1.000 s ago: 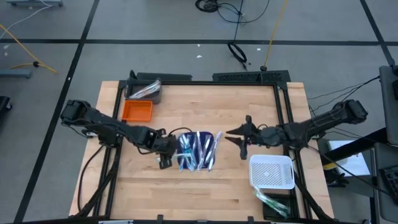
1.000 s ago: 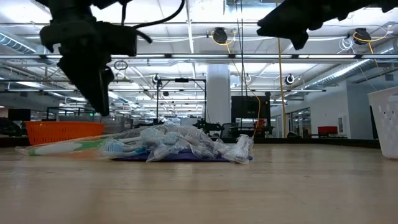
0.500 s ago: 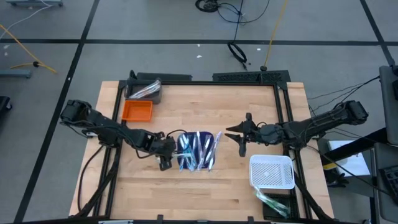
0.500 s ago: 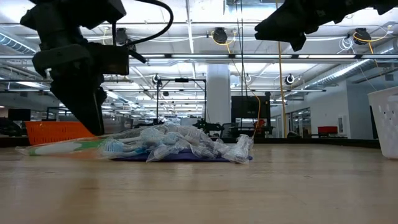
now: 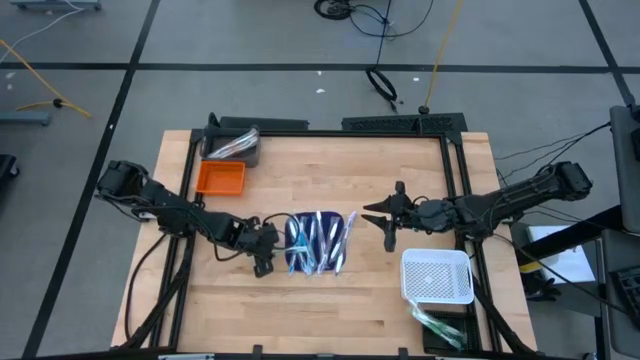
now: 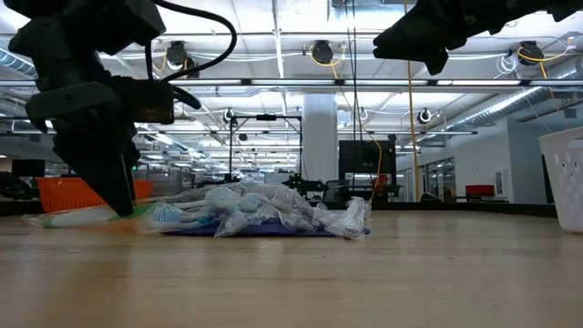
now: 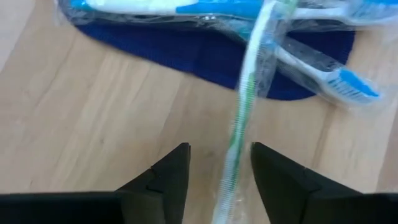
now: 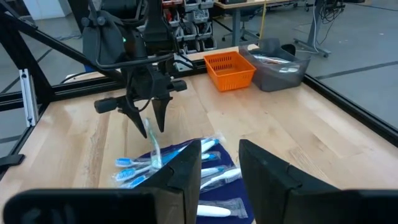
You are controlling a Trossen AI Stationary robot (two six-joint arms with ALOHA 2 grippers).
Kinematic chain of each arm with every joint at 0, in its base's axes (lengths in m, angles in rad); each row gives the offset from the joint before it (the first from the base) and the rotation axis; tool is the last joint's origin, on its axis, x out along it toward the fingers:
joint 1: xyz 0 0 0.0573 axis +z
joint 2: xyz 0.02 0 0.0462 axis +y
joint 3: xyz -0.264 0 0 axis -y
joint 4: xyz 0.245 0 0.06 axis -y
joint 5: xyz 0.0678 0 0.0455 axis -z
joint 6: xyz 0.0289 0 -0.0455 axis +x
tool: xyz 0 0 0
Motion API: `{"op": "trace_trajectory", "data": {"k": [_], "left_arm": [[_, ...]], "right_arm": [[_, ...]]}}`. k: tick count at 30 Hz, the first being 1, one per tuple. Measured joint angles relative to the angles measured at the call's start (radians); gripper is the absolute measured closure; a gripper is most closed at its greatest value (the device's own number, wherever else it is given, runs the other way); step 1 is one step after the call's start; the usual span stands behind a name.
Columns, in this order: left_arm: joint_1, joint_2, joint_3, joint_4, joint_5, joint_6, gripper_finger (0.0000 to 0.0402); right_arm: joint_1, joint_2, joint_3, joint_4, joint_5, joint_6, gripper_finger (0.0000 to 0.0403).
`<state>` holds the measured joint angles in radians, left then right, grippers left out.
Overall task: Pick & Place Toothbrushes
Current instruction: Put the green toothbrush into the black bin
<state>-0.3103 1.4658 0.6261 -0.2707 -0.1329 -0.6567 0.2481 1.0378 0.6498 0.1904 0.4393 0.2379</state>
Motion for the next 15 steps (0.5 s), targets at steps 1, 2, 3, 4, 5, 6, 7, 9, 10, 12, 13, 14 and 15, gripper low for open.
{"op": "trace_trajectory", "data": {"k": [1, 2, 3, 4, 5, 6, 7, 9, 10, 12, 13, 14, 15], "left_arm": [[0.000, 0.000, -0.001, 0.000, 0.000, -0.002, 0.0244], [0.000, 0.000, -0.001, -0.002, -0.002, -0.002, 0.0257], [0.000, 0.000, -0.001, 0.000, -0.003, -0.003, 0.0273], [0.000, 0.000, -0.001, 0.000, -0.005, -0.003, 0.0290], [0.000, 0.000, -0.001, 0.001, -0.007, -0.001, 0.0309], [0.001, 0.000, -0.001, 0.002, -0.007, 0.002, 0.0329], [0.000, 0.000, -0.001, 0.003, -0.007, 0.010, 0.0351], [0.001, 0.000, -0.001, 0.005, -0.008, 0.024, 0.0385], [0.001, 0.000, -0.001, 0.006, -0.008, 0.023, 0.0390], [0.001, 0.000, -0.001, 0.011, -0.008, 0.020, 0.0389], [0.001, 0.000, -0.001, 0.015, -0.008, 0.019, 0.0390], [0.001, -0.005, -0.001, 0.015, -0.008, 0.020, 0.0393], [0.001, -0.012, -0.001, 0.013, -0.007, 0.022, 0.0395]], "right_arm": [[0.000, 0.000, 0.000, 0.000, 0.000, 0.000, 0.0303], [0.000, 0.000, 0.000, 0.000, 0.000, 0.000, 0.0303], [0.000, 0.000, 0.000, 0.000, 0.000, 0.000, 0.0303], [0.000, 0.000, 0.000, 0.000, 0.000, 0.000, 0.0303], [0.000, 0.000, 0.000, 0.000, 0.000, 0.000, 0.0303], [0.000, 0.000, 0.000, 0.000, 0.000, 0.000, 0.0303], [0.000, 0.000, 0.000, -0.001, 0.000, 0.000, 0.0303], [0.000, 0.000, 0.000, -0.001, 0.000, 0.000, 0.0303], [0.000, 0.000, 0.000, -0.001, 0.000, 0.000, 0.0303], [0.000, 0.000, 0.000, -0.001, 0.000, 0.000, 0.0303], [0.000, 0.000, 0.000, -0.001, 0.000, 0.000, 0.0303], [0.000, 0.000, 0.000, -0.001, 0.000, 0.000, 0.0303], [0.000, 0.000, 0.000, -0.001, 0.000, 0.000, 0.0303]]}}
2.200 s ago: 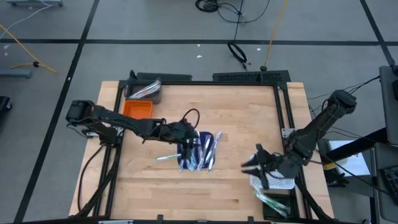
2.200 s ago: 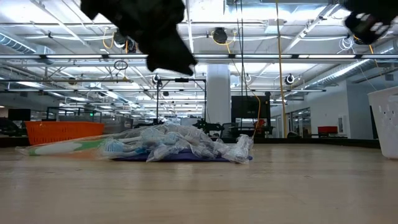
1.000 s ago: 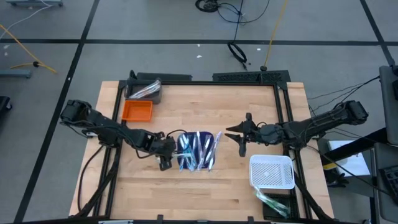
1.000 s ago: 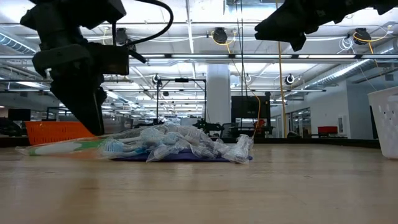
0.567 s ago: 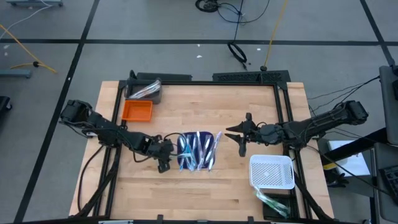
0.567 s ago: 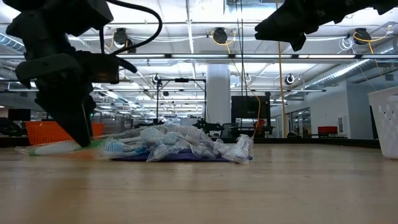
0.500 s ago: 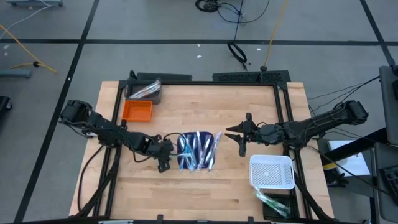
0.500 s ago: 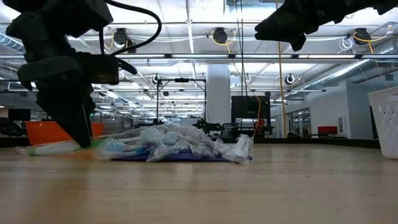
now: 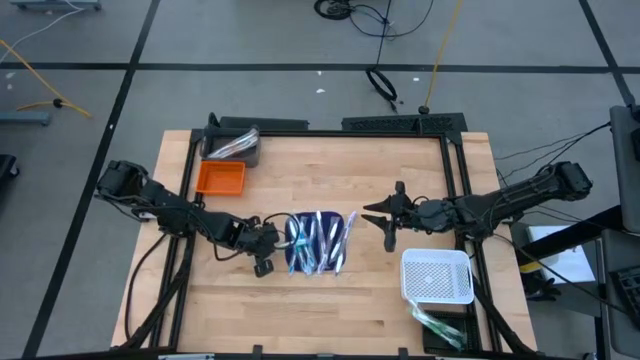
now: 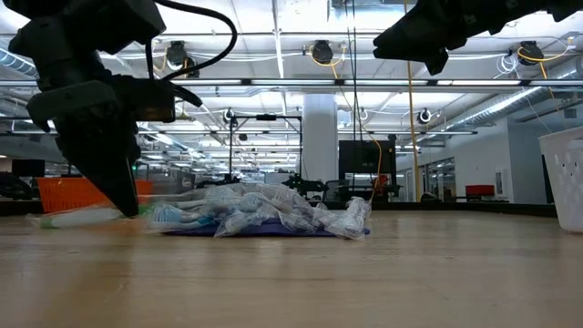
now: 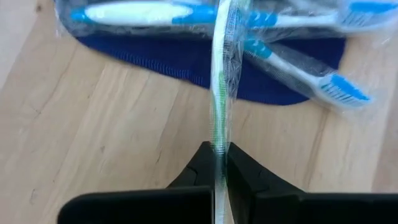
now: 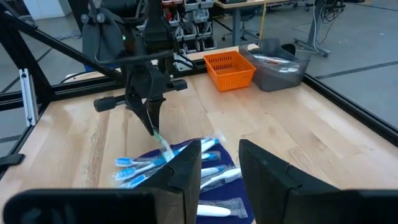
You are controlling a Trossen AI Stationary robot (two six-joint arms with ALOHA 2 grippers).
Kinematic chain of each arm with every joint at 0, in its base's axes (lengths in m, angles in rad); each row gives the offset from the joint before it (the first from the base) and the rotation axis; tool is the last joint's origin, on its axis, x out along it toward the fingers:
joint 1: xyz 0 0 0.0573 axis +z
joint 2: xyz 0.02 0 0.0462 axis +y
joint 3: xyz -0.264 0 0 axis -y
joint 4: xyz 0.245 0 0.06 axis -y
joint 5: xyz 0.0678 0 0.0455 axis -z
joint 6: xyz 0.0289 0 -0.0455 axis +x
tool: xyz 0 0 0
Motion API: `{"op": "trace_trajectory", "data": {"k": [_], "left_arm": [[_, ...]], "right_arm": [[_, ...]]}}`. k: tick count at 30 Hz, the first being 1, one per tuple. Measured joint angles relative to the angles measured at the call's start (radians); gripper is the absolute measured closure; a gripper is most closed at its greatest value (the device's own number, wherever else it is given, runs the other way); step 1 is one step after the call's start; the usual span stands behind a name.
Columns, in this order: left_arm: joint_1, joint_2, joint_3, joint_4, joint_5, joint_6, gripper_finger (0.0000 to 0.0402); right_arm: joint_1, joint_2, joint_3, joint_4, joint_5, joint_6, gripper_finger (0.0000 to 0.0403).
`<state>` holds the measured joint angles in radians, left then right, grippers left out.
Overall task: Pick & Place Toothbrushes
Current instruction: Put the green toothbrush into the black bin
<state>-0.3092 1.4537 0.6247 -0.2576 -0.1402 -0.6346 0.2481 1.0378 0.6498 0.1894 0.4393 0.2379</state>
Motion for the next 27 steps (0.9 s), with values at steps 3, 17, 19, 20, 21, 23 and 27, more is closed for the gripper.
{"op": "trace_trajectory", "data": {"k": [3, 17, 19, 20, 21, 23, 27], "left_arm": [[0.004, -0.037, 0.000, 0.001, 0.000, 0.004, 0.0394], [0.042, -0.176, 0.002, 0.468, -0.072, 0.300, 0.0395], [0.064, -0.158, 0.003, 0.570, -0.071, 0.348, 0.0397], [0.075, -0.153, 0.002, 0.605, -0.072, 0.366, 0.0398], [0.085, -0.144, 0.002, 0.652, -0.073, 0.382, 0.0397], [0.107, -0.121, 0.003, 0.753, -0.073, 0.423, 0.0394], [0.149, -0.061, 0.002, 0.886, -0.070, 0.469, 0.0397]], "right_arm": [[0.000, 0.000, 0.000, 0.000, 0.000, 0.000, 0.0303], [0.000, 0.001, -0.133, 0.280, -0.105, -0.015, 0.0303], [0.000, 0.001, -0.145, 0.317, -0.105, -0.018, 0.0303], [0.000, 0.001, -0.149, 0.322, -0.105, -0.019, 0.0303], [0.000, 0.001, -0.149, 0.323, -0.106, -0.021, 0.0303], [0.000, 0.001, -0.149, 0.334, -0.113, -0.031, 0.0303], [0.000, 0.001, -0.149, 0.370, -0.130, -0.053, 0.0302]]}}
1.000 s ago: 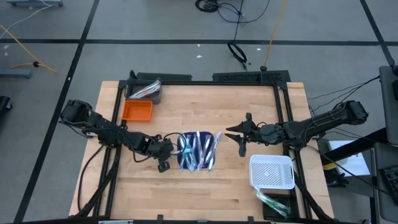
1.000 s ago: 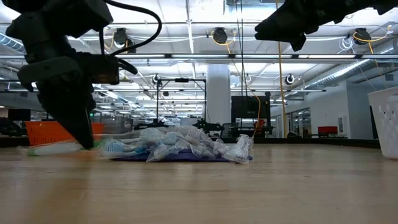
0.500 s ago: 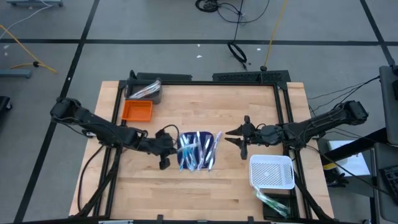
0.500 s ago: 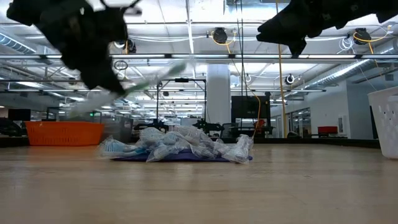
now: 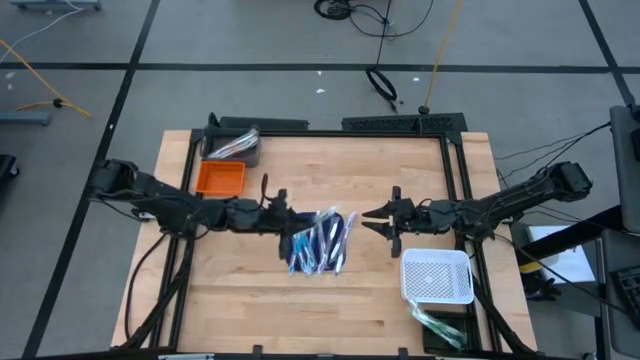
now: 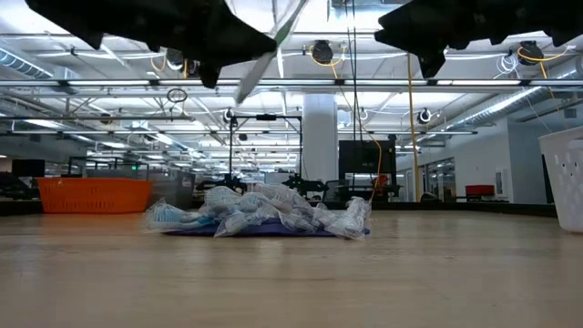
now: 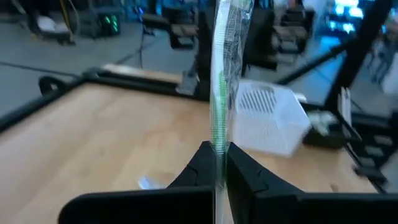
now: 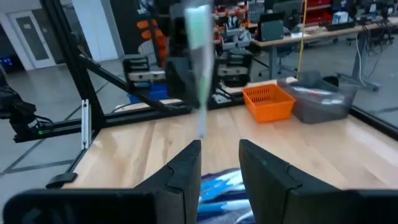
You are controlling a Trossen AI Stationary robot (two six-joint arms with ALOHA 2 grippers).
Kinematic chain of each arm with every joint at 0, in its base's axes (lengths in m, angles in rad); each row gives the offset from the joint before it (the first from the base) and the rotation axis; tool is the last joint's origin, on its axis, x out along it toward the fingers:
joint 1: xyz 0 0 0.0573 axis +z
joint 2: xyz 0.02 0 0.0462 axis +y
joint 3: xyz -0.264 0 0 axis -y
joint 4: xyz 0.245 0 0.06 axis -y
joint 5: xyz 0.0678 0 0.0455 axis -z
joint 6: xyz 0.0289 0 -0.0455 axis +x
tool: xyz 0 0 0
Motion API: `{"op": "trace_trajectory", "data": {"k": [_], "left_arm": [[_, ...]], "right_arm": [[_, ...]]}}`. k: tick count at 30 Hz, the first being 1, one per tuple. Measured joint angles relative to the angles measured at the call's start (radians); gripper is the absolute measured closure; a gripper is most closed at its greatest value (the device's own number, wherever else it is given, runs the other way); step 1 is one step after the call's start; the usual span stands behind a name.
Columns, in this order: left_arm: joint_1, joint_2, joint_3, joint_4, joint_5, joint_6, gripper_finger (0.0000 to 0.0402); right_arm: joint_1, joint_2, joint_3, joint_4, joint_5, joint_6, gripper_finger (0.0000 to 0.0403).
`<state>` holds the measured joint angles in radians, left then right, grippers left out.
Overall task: Pick & Place Toothbrushes
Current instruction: Put the green toothbrush into the black bin
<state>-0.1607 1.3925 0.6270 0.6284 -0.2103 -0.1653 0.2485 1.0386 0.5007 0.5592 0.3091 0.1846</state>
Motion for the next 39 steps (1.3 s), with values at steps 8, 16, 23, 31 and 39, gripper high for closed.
{"op": "trace_trajectory", "data": {"k": [8, 16, 23, 31, 39], "left_arm": [[0.056, 0.127, 0.057, 0.145, 0.072, 0.003, 0.0397], [0.077, 0.259, 0.195, 0.140, 0.081, 0.038, 0.0396], [0.082, 0.308, 0.253, 0.129, 0.082, 0.040, 0.0387], [0.074, 0.306, 0.254, 0.148, 0.082, 0.032, 0.0389], [0.069, 0.306, 0.254, 0.147, 0.079, 0.029, 0.0389]], "right_arm": [[-0.001, 0.022, 0.000, 0.047, 0.001, -0.060, 0.0289], [-0.013, 0.068, 0.000, 0.111, 0.002, -0.075, 0.0260], [-0.014, 0.068, 0.000, 0.136, 0.004, -0.074, 0.0245], [-0.044, 0.068, 0.000, 0.165, 0.004, -0.074, 0.0246], [-0.053, 0.068, 0.000, 0.230, -0.011, -0.076, 0.0247]]}}
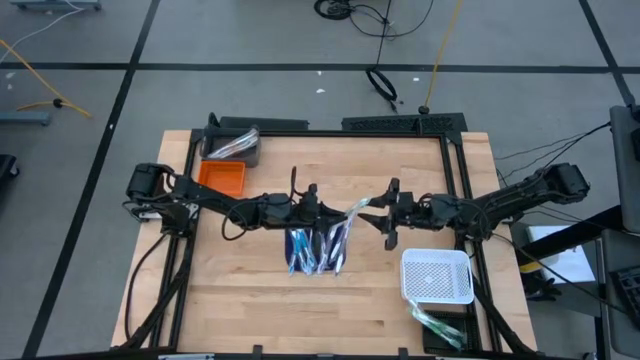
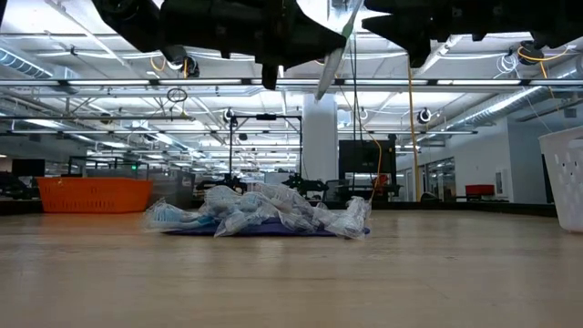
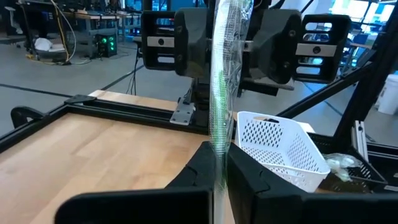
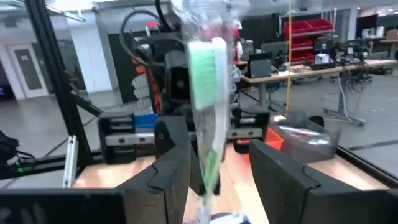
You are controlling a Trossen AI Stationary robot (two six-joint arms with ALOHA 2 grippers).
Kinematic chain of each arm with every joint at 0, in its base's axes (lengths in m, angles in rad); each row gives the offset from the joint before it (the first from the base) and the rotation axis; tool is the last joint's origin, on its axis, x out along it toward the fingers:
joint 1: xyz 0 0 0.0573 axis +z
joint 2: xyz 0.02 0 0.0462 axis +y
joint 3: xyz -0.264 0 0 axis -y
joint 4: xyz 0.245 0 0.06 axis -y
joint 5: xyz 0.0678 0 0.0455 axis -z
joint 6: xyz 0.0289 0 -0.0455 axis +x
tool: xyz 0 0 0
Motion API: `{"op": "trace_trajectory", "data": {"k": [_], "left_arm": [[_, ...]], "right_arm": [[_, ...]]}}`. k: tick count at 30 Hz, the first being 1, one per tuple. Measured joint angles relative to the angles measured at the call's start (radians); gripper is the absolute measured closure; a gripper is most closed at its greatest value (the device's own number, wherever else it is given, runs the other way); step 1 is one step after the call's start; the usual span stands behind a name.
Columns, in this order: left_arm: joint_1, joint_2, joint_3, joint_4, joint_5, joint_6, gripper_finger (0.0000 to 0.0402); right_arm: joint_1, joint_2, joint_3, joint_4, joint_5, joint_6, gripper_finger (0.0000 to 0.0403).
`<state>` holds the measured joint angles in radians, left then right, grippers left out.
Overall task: Pick & Place Toothbrushes
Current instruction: Put the green toothbrush into the black bin
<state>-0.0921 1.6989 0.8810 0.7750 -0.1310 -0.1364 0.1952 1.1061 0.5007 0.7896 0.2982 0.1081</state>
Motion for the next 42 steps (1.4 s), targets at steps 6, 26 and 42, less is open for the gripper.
{"op": "trace_trajectory", "data": {"k": [6, 26, 42], "left_arm": [[0.000, 0.000, 0.000, 0.005, -0.001, 0.001, 0.0396], [0.000, 0.105, 0.105, 0.003, 0.008, 0.028, 0.0390], [-0.001, 0.045, 0.106, -0.092, 0.079, 0.023, 0.0262]], "right_arm": [[-0.012, 0.000, 0.000, 0.008, -0.015, 0.001, 0.0248], [-0.012, 0.005, 0.000, -0.007, -0.020, -0.029, 0.0387], [0.018, -0.083, 0.000, -0.125, -0.040, -0.006, 0.0392]]}}
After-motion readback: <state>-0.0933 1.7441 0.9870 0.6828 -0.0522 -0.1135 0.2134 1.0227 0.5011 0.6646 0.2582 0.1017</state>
